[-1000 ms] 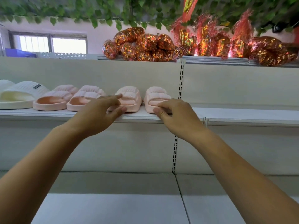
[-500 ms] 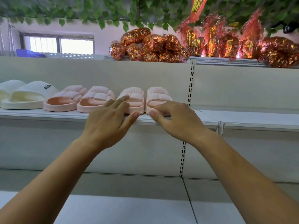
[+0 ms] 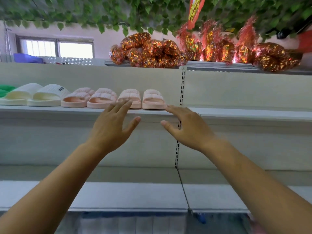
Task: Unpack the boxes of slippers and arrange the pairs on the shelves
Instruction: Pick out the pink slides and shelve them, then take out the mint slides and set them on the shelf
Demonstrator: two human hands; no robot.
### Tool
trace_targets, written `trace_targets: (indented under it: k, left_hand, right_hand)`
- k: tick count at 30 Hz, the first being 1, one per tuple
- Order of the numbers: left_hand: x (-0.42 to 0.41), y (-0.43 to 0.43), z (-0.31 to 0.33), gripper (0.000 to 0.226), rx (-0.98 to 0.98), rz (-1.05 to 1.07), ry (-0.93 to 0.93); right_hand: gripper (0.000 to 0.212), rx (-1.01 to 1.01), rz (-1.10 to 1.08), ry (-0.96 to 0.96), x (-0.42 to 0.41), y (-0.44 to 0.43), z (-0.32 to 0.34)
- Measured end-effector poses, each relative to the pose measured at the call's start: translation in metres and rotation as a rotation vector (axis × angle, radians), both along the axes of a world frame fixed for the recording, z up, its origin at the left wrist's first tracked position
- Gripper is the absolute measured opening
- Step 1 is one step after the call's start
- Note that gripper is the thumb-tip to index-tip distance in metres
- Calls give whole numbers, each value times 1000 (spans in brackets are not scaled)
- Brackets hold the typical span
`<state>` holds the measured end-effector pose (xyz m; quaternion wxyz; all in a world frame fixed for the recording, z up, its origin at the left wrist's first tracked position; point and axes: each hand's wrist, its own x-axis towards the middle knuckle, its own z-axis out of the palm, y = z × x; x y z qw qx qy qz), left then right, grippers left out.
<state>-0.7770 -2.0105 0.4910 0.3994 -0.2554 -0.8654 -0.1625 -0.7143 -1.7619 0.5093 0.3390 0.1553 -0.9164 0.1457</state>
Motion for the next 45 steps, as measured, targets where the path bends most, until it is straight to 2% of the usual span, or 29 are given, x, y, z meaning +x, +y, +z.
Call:
trace_targets:
  k: [4,11,17,20,24,28,32,35,40,43,45]
  left_hand:
    - [82,-1,-37,71,3,-99,-18]
    - [204,-21,-135,63,-30,-132,-155]
    - [283,-80,-231,67,-115,12,-420]
    - [319,-119,-275,73,-165,121,-593]
    - [356,-172,-319,73,-138,255,-718]
    - [378,-233,-362,55,-93,404,-828]
    - [384,-297,-405,54,-85,485,-977]
    - [376,-345,-426,52,-68,485,-1045]
    - [341,-428,-470,49,-146,439,-1175]
    - [322,-464,-494,35,-168,402,-1329]
    - [313,-482,-510,36,-179,381,-1443]
  right_hand:
    - [59,56,-6,-44,73,10,-34]
    - [62,43,60,-273,181,-5,-134]
    - [68,-16,145,-530,239,-57,-237]
    - [63,-51,191,-664,265,-88,-289]
    - [63,-78,197,-825,289,-126,-347]
    - [65,-85,192,-991,301,-168,-393]
    - [63,-151,137,-1090,292,-229,-427]
    - [57,-230,94,-1150,279,-286,-450]
    - [54,-284,23,-1316,249,-379,-492]
    - [51,-318,-26,-1455,228,-421,-520]
    - [50,-370,-96,-1568,216,-445,-537]
